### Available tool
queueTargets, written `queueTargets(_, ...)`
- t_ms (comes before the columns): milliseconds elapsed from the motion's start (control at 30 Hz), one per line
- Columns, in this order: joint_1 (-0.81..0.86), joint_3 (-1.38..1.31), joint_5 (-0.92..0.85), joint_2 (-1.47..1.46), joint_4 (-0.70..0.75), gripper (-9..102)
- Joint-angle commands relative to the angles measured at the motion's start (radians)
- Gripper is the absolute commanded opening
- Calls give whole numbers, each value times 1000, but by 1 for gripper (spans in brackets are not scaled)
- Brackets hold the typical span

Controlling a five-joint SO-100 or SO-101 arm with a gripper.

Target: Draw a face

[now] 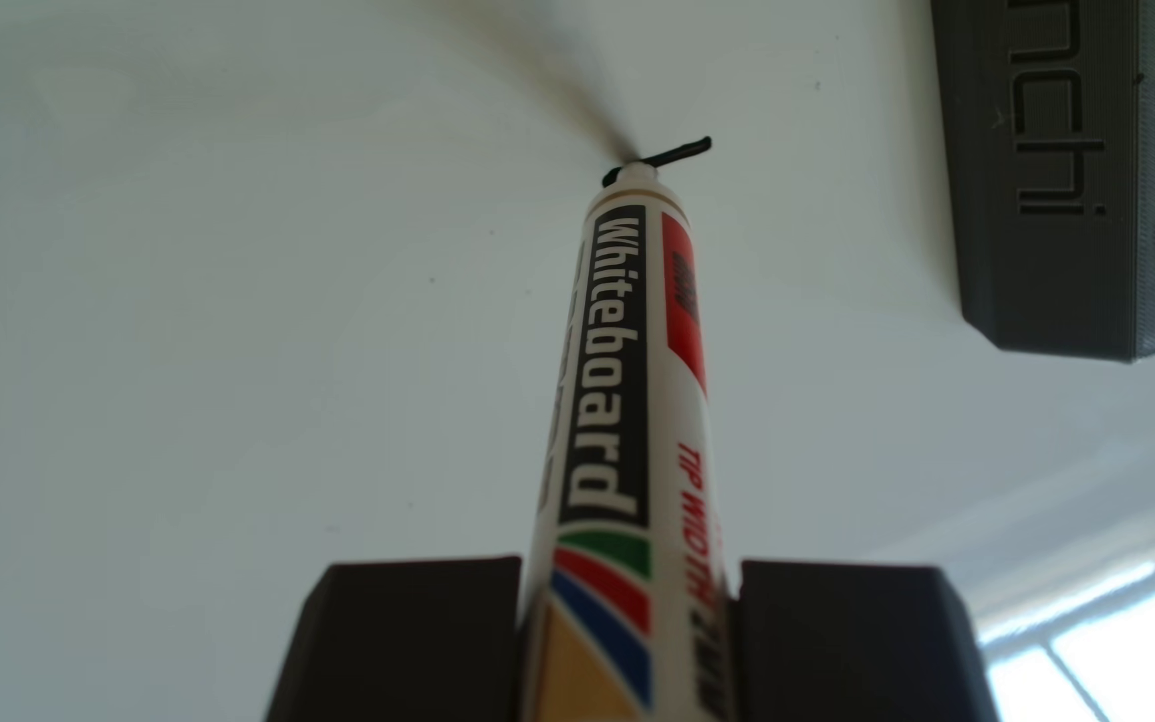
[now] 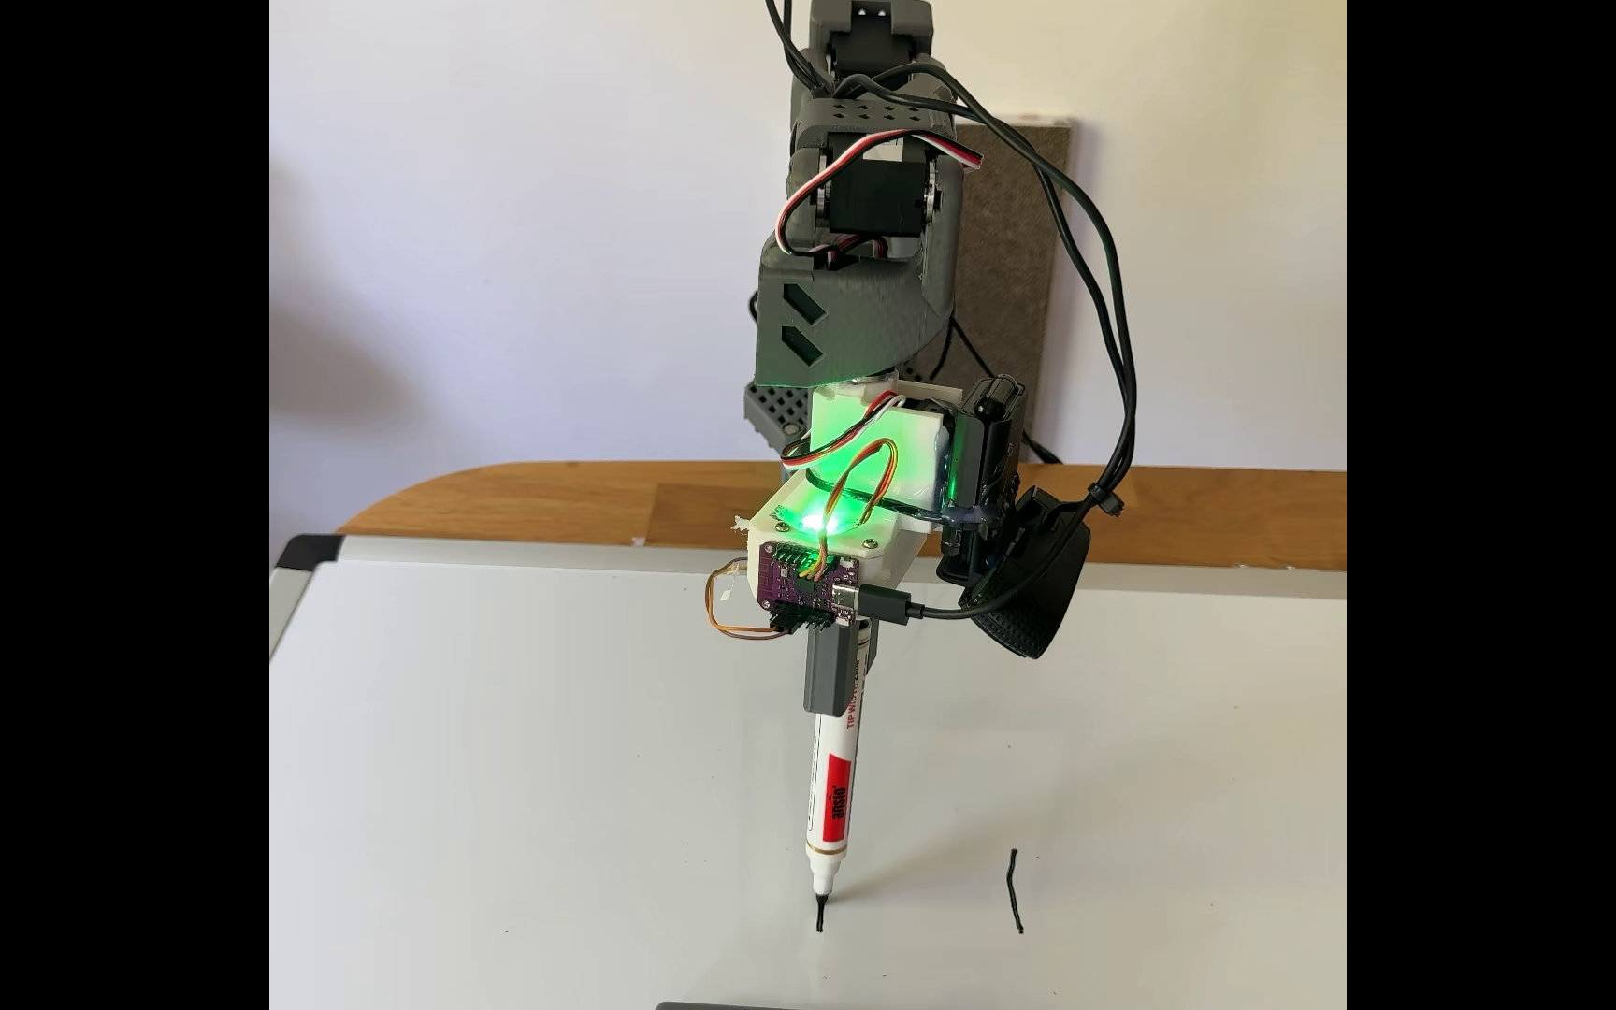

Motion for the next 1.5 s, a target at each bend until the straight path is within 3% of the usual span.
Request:
queueTargets(0, 0, -52, 2, 38, 46, -1)
queueTargets(333, -5, -2, 2, 140, 98, -1)
queueTargets(600, -5, -17, 98, 235, -41, -1)
queueTargets(700, -61, -26, 264, 305, -52, -1)
queueTargets(967, -285, -3, 890, 443, 112, -1)
queueTargets(1167, -442, 25, 1281, 508, 146, -1)
queueTargets(1267, -509, 143, 1413, 534, 107, -1)
queueTargets(1467, -534, 430, 1434, 584, -95, -1)
